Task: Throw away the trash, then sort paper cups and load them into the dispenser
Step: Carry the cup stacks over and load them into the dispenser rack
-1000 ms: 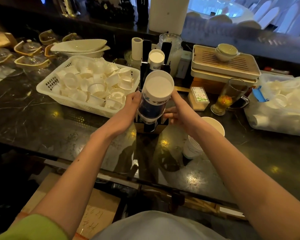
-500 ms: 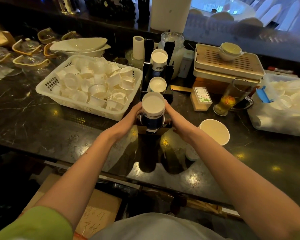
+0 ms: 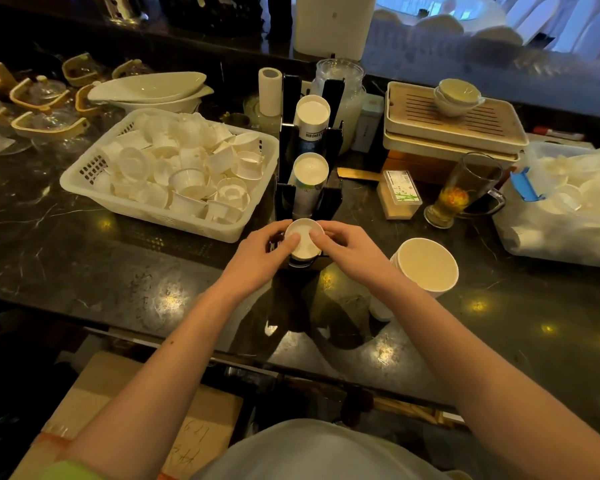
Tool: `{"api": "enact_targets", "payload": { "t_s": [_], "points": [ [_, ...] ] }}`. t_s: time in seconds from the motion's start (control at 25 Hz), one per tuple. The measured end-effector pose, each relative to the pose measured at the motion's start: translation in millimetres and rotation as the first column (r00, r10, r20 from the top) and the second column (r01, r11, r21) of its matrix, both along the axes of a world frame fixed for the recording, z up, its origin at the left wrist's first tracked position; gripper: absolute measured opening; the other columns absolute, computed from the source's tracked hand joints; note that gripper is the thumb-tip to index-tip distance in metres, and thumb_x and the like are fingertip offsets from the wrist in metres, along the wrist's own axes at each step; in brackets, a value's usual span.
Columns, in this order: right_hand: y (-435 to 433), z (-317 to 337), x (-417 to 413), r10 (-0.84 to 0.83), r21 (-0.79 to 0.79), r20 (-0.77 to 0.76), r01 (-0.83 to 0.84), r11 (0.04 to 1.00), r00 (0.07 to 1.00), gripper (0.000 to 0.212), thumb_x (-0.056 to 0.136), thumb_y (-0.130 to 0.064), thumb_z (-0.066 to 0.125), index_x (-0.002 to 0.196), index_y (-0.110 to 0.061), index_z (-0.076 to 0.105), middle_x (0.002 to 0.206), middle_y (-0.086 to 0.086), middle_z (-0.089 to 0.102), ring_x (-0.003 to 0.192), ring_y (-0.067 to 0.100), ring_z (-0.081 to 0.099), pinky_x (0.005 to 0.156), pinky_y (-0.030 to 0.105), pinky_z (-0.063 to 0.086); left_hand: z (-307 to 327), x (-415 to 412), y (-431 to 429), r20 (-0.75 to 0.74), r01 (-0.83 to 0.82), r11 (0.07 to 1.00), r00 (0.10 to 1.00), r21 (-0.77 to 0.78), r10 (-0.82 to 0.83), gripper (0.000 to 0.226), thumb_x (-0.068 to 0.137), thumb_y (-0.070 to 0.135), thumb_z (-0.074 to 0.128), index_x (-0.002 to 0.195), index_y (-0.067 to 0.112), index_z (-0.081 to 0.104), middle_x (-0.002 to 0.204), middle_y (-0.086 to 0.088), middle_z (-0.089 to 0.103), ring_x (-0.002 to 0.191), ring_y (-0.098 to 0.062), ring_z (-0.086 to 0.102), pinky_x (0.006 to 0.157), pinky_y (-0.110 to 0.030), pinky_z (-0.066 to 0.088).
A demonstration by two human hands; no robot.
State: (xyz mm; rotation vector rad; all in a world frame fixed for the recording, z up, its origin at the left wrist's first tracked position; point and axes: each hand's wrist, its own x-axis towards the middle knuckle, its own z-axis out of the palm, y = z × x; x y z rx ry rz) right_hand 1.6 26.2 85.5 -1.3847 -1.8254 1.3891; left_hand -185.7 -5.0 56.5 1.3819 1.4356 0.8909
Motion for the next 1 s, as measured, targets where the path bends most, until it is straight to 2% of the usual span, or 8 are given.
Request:
{"api": "enact_targets", "payload": {
  "t_s": [0.16, 0.28, 0.4, 0.52, 0.6, 0.68, 0.88, 1.0],
  "points": [
    [0, -8, -6, -0.027, 0.12, 0.036, 0.022, 0.993, 0.999, 0.03, 0.102, -0.04, 0.047, 0.125, -0.03, 0.063, 0.11, -0.009, 0.071, 0.106, 0.005, 0.064, 0.093, 0.031, 0.051, -9, 4, 2, -0.006, -0.039, 0.999, 0.999, 0.002, 0.039, 0.065, 0.086, 0.071, 0.047, 0.14, 0.035, 0.053, 0.132, 0.012, 0.062, 0.121, -0.003, 0.056, 0.107, -0.037, 0.045],
    [-2, -6, -5, 0.012, 0.139, 0.079, -0.023, 0.99, 0.997, 0.038, 0.102, -0.04, 0.045, 0.133, -0.022, 0.057, 0.122, -0.001, 0.068, 0.115, 0.013, 0.061, 0.098, 0.038, 0.05, -1, 8, -5, -0.083, -0.085, 0.995, 0.993, 0.043, 0.088, 0.058, 0.092, 0.061, 0.051, 0.14, 0.029, 0.053, 0.133, 0.007, 0.062, 0.122, -0.006, 0.056, 0.108, -0.039, 0.044],
    [-18, 10, 12, -0.019, 0.267, 0.063, 0.002, 0.964, 0.998, 0.05, 0.098, -0.041, 0.052, 0.143, -0.019, 0.048, 0.138, 0.0, 0.058, 0.126, 0.011, 0.054, 0.104, 0.033, 0.048, 15, 23, -29, -0.195, -0.203, 0.881, 0.931, 0.428, 0.31, 0.043, 0.094, 0.037, 0.063, 0.131, 0.014, 0.058, 0.128, 0.0, 0.061, 0.119, -0.012, 0.056, 0.102, -0.031, 0.046],
    [-35, 28, 46, -0.08, 0.453, 0.021, 0.062, 0.89, 0.997, 0.046, 0.097, -0.029, 0.059, 0.14, -0.019, 0.05, 0.138, -0.007, 0.056, 0.128, 0.0, 0.049, 0.106, 0.023, 0.042, 35, 52, -48, -0.17, -0.061, 0.686, 0.949, 0.725, 0.265, 0.031, 0.087, 0.011, 0.073, 0.115, 0.004, 0.064, 0.116, -0.008, 0.064, 0.112, -0.016, 0.059, 0.098, -0.026, 0.047],
    [-42, 34, 73, -0.155, 0.559, 0.047, 0.103, 0.823, 0.987, 0.047, 0.095, -0.024, 0.062, 0.139, -0.018, 0.049, 0.137, -0.012, 0.051, 0.127, -0.011, 0.042, 0.105, 0.012, 0.034, 41, 76, -53, -0.172, 0.037, 0.696, 0.977, 0.717, 0.125, 0.033, 0.086, 0.009, 0.073, 0.117, 0.003, 0.063, 0.116, -0.007, 0.063, 0.111, -0.014, 0.06, 0.098, -0.026, 0.047],
    [-44, 35, 102, -0.226, 0.592, 0.054, 0.151, 0.791, 0.973, 0.051, 0.094, -0.026, 0.063, 0.141, -0.018, 0.046, 0.138, -0.013, 0.046, 0.127, -0.015, 0.038, 0.105, 0.008, 0.031, 39, 100, -54, -0.169, 0.124, 0.774, 0.985, 0.621, -0.022, 0.042, 0.087, 0.013, 0.074, 0.126, 0.009, 0.058, 0.122, -0.003, 0.061, 0.114, -0.009, 0.058, 0.098, -0.026, 0.048],
    [-55, 7, 167, -0.269, 0.416, 0.093, 0.208, 0.885, 0.959, 0.071, 0.091, -0.045, 0.063, 0.151, -0.022, 0.031, 0.155, -0.006, 0.035, 0.142, 0.004, 0.032, 0.117, 0.034, 0.031, 8, 143, -45, -0.103, 0.191, 0.9, 0.981, 0.392, -0.163, 0.084, 0.082, 0.028, 0.079, 0.148, 0.032, 0.028, 0.146, 0.01, 0.041, 0.134, -0.002, 0.041, 0.113, -0.027, 0.038],
    [-70, -21, 185, -0.231, 0.198, 0.03, 0.221, 0.955, 0.972, 0.08, 0.088, -0.045, 0.066, 0.154, -0.032, 0.022, 0.16, -0.008, 0.026, 0.145, 0.005, 0.027, 0.119, 0.04, 0.029, -10, 159, -39, -0.147, 0.226, 0.918, 0.971, 0.326, -0.187, 0.094, 0.081, 0.029, 0.079, 0.154, 0.028, 0.019, 0.155, 0.007, 0.031, 0.143, -0.005, 0.03, 0.118, -0.037, 0.032]
  ]
}}
